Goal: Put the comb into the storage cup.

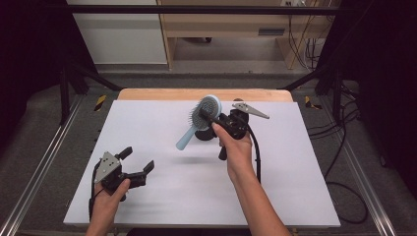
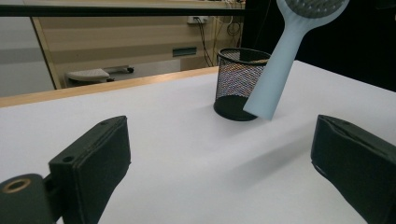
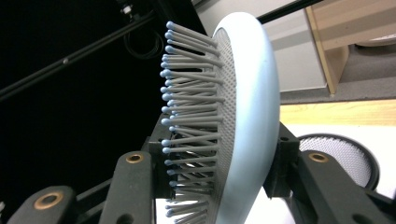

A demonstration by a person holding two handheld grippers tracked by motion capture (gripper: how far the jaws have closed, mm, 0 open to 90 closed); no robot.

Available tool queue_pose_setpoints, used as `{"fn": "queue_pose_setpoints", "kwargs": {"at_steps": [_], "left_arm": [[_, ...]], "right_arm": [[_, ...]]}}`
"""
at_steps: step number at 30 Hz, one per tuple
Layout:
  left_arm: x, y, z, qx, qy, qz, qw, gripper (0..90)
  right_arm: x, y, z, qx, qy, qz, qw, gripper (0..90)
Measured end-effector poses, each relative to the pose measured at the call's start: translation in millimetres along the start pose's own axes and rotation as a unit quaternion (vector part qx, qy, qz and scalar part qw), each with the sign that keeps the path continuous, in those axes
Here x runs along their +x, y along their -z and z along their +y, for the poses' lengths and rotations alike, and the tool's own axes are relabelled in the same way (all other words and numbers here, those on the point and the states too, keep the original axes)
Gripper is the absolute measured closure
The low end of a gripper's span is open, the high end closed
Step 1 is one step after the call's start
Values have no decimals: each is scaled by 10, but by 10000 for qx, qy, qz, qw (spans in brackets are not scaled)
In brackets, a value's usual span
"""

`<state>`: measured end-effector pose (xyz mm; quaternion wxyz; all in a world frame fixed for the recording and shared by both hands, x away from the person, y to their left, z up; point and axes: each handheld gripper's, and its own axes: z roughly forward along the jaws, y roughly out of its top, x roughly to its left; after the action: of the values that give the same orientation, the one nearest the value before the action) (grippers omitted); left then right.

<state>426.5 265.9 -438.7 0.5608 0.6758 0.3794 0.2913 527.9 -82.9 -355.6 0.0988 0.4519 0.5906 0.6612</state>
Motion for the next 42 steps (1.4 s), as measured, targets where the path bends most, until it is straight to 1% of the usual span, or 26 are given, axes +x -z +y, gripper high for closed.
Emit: {"fn": "queue_pose_setpoints", "kwargs": {"at_steps": [3,5,8,11,13,14,20,22,24,27,32,42], "left_arm": [[8,1,-10,-21,55,32,10000,45],[12,0,-12,-33,34,37,10000,42],[24,-2,-17,-52,4,66,10000,41],[33,-4,-22,-62,27,62,10000,41],[31,-8,-25,-59,27,59,10000,41],[32,-7,-25,-46,0,52,10000,41],[34,-15,-30,-48,-15,41,10000,41],[41,-10,-27,-88,25,58,9999,34],[52,-5,-27,-104,5,63,9999,32],[67,-2,-28,-94,-1,80,9999,31],[56,-9,-28,-108,-7,44,9999,30],[58,-7,-30,-115,26,35,9999,31]], "right_arm": [[-21,-18,74,-83,-57,-55,9999,556],[-24,-27,124,-138,-107,-72,9998,556],[-34,-46,188,-188,-100,-117,9997,555],[-57,-72,247,-240,-104,-145,9996,553],[-69,-89,288,-296,-147,-158,9993,552],[-73,-95,309,-319,-154,-181,9992,552],[-109,-125,431,-447,-127,-310,9984,551],[-128,-128,463,-494,-162,-334,9981,551],[-144,-127,492,-525,-189,-339,9979,550],[-176,-117,527,-569,-154,-407,9974,550],[-256,-55,576,-733,-216,-466,9960,550],[-372,7,609,-765,-140,-741,9942,547]]}}
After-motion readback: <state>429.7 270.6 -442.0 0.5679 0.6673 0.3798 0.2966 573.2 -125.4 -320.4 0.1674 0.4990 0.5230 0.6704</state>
